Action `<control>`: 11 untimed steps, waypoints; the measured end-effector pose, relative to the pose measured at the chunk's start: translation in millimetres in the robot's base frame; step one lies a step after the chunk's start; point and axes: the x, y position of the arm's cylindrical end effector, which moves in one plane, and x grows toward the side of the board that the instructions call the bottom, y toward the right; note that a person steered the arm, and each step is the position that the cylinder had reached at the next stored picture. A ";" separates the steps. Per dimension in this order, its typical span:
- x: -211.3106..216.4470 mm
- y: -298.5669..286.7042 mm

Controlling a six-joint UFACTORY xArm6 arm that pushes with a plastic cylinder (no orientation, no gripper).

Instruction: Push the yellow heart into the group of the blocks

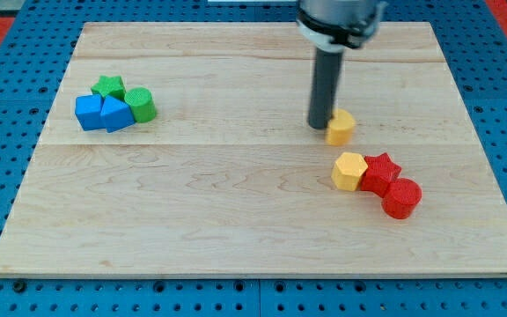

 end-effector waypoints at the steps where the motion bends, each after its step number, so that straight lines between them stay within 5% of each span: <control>1: -35.5 16.1; 2: -68.1 41.8; 5: 46.5 53.9; 6: 33.0 57.5; 7: -65.6 75.1; 9: -164.9 -146.9; 11: -125.5 -338.0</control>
